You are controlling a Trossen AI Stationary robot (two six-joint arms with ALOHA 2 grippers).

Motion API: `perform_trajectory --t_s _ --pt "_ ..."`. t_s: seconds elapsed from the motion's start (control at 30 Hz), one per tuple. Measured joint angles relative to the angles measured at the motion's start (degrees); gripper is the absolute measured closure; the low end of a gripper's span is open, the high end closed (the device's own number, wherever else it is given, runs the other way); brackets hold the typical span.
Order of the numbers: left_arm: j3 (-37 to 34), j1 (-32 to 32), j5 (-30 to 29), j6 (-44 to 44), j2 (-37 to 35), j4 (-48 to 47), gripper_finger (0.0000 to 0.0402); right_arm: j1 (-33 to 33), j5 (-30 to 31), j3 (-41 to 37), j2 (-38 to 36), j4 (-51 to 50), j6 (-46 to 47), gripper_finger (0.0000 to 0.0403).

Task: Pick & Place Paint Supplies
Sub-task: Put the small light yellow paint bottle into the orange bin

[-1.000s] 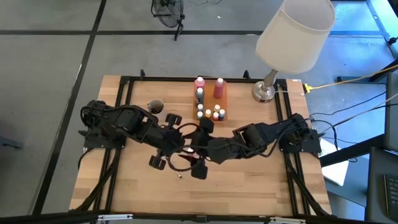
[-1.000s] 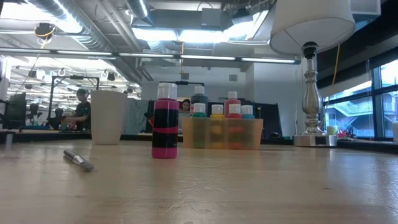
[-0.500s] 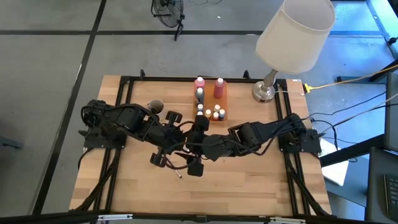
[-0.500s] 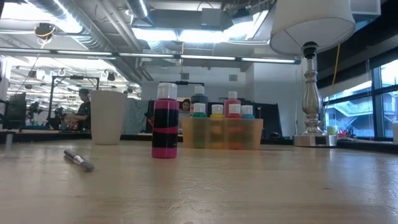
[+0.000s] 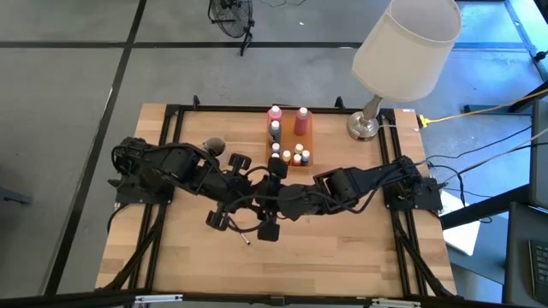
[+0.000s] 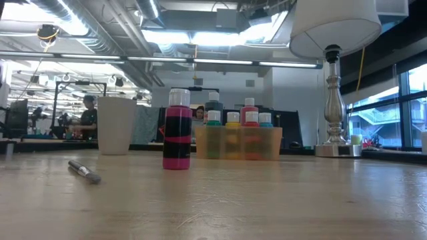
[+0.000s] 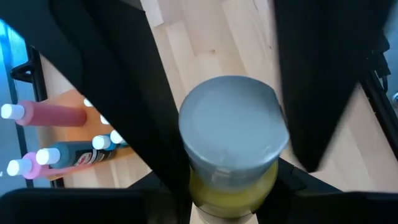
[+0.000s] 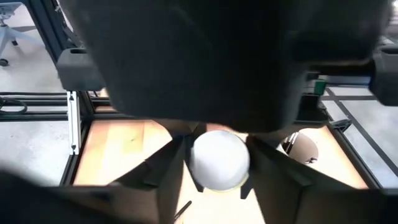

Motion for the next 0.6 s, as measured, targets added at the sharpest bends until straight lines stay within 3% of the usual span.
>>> perform_trajectory --t_s 0.13,0.4,0.6 --pt "0.0 0.0 0.2 -0.3 0.1 0.0 0.0285 0.0 0.1 0.0 0.0 -0.4 0.2 0.0285" --pt "0.0 0.0 0.0 -0.3 0.1 0.1 0.0285 0.0 0.0 0.1 0.0 -1.1 0.0 0.0285" --pt "0.0 0.0 -0.1 0.8 0.1 0.1 0.0258 0.1 0.0 0.1 0.0 -1.3 0.5 0.0285"
